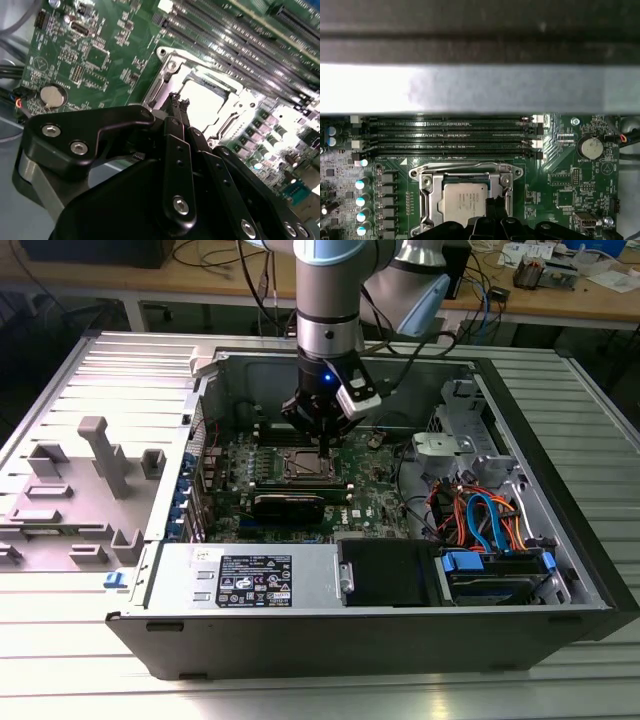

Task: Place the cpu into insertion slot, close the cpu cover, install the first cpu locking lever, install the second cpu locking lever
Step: 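Install the second cpu locking lever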

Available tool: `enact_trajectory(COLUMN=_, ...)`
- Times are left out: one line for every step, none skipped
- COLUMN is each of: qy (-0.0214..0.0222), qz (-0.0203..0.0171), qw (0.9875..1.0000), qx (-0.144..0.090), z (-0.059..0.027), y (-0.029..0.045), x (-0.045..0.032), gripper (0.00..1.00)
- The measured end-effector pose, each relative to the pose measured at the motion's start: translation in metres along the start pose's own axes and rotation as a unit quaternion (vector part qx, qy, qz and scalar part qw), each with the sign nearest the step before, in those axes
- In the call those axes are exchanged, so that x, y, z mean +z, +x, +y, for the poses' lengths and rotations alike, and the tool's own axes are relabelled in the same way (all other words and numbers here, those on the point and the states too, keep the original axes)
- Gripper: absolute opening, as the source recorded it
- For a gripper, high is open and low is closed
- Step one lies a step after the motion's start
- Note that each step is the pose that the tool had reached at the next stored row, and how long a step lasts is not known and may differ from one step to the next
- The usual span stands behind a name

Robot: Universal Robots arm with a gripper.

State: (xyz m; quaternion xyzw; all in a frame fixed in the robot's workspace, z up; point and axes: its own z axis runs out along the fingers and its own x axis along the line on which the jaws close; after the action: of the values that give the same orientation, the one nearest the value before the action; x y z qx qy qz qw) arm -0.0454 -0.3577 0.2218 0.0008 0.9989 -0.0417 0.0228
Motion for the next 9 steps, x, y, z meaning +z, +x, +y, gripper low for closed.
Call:
enact_trajectory(qy=0.0000, qz=0.0000, qw=1.0000, qx=0.000, z=-0.0019, y=0.0000, x=0.0002, gripper=0.11)
enact_trajectory(qy=0.0000, qz=0.0000, qw=1.0000, qx=0.000, z=-0.0037, y=0.0000, x=0.0003, gripper=0.11)
enact_trajectory(qy=0.0001, qz=0.0000, qw=1.0000, qx=0.000, z=-0.0055, y=0.0000, x=0.0004, gripper=0.11)
enact_trajectory(qy=0.0000, qz=0.0000, qw=1.0000, qx=0.000, z=-0.0074, y=0.0000, x=0.0006, gripper=0.11)
enact_trajectory(qy=0.0000, qz=0.0000, qw=1.0000, qx=0.000, z=-0.0093, y=0.0000, x=0.0008, gripper=0.11)
enact_trajectory(qy=0.0000, qz=0.0000, qw=1.0000, qx=0.000, z=-0.0111, y=0.0000, x=0.0009, gripper=0.11)
enact_trajectory(qy=0.0000, qz=0.0000, qw=1.0000, qx=0.000, z=-0.0126, y=0.0000, x=0.0010, gripper=0.11)
enact_trajectory(qy=0.0000, qz=0.0000, qw=1.0000, qx=0.000, z=-0.0134, y=0.0000, x=0.0009, gripper=0.11)
enact_trajectory(qy=0.0001, qz=0.0001, qw=1.0000, qx=0.000, z=-0.0139, y=0.0000, x=0.0004, gripper=0.11)
